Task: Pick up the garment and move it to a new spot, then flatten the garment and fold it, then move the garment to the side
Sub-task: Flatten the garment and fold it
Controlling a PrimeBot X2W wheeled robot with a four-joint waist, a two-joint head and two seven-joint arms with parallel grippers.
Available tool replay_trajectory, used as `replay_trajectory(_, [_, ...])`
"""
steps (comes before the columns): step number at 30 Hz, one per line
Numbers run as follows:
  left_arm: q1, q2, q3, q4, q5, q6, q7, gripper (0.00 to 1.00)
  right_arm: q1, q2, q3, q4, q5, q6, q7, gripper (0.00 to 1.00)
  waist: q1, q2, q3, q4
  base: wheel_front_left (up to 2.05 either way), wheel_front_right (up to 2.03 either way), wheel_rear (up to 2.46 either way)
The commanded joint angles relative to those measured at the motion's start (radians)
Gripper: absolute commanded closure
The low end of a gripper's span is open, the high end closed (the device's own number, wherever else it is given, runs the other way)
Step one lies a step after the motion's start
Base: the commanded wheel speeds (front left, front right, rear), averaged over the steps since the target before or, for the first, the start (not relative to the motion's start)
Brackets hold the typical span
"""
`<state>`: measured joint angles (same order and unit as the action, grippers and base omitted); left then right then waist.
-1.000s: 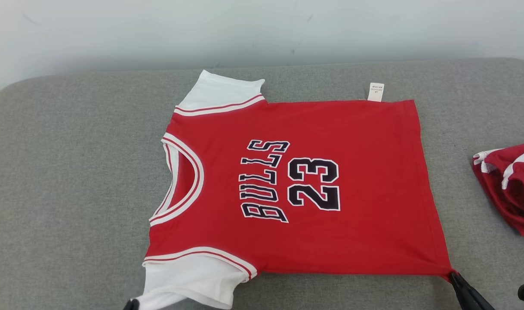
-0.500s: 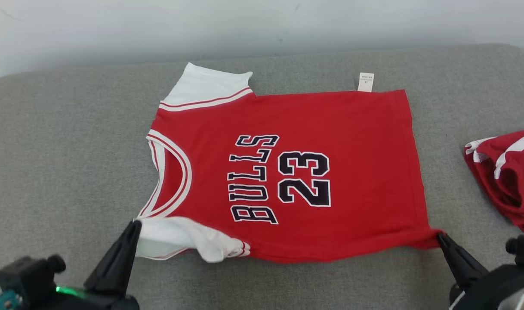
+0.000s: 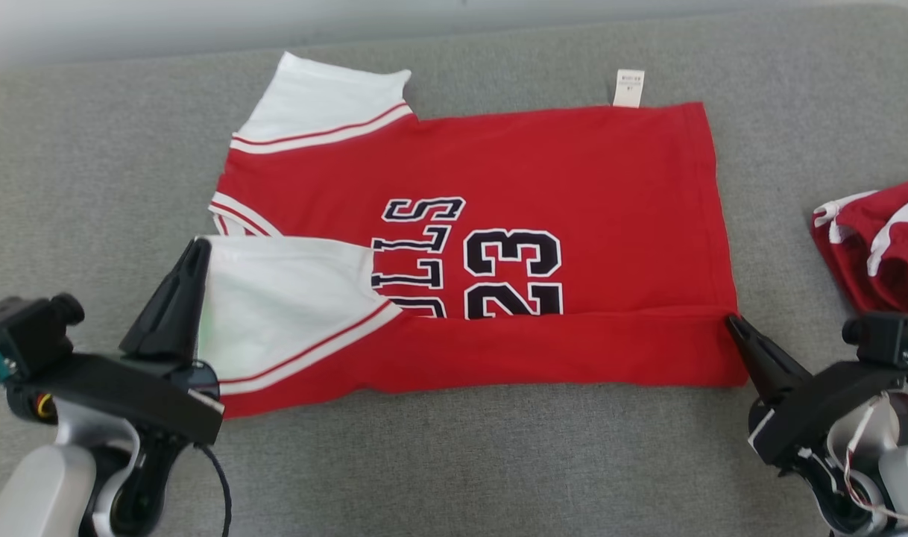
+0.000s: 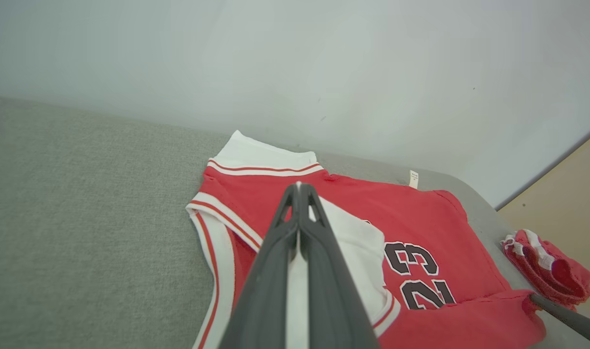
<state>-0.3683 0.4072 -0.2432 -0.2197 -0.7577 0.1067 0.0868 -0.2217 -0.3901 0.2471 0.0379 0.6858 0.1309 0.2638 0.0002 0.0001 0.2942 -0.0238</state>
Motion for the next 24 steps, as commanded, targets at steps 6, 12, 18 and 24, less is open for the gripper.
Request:
replay_trajectory(6, [-0.104, -0.018, -0.012, 0.136, 0.010, -0.033, -0.032, 1.00, -0.097, -0.029, 0.069, 0.102, 0.039, 0.000, -0.054, 1.00, -0.0002, -0.0001, 0.055, -0.016, 0.00, 0.00, 0.00])
replay_trajectory(12, [-0.146, -0.038, -0.037, 0.247, 0.010, -0.055, -0.038, 1.00, -0.150, -0.041, 0.128, 0.157, 0.075, 0.000, -0.110, 1.00, -0.0002, -0.0001, 0.073, -0.021, 0.00, 0.00, 0.00])
replay_trajectory(18, [-0.138, -0.044, -0.030, 0.294, 0.055, -0.029, -0.107, 0.00, -0.133, -0.050, 0.129, 0.155, 0.087, 0.000, -0.211, 0.00, -0.0002, -0.0001, 0.068, -0.015, 0.00, 0.00, 0.00])
replay_trajectory(24, [-0.045, -0.048, -0.018, 0.231, 0.184, 0.097, -0.250, 0.00, -0.057, -0.012, 0.001, 0.110, -0.058, 0.000, -0.403, 0.00, -0.0002, -0.0001, 0.040, -0.012, 0.00, 0.00, 0.00])
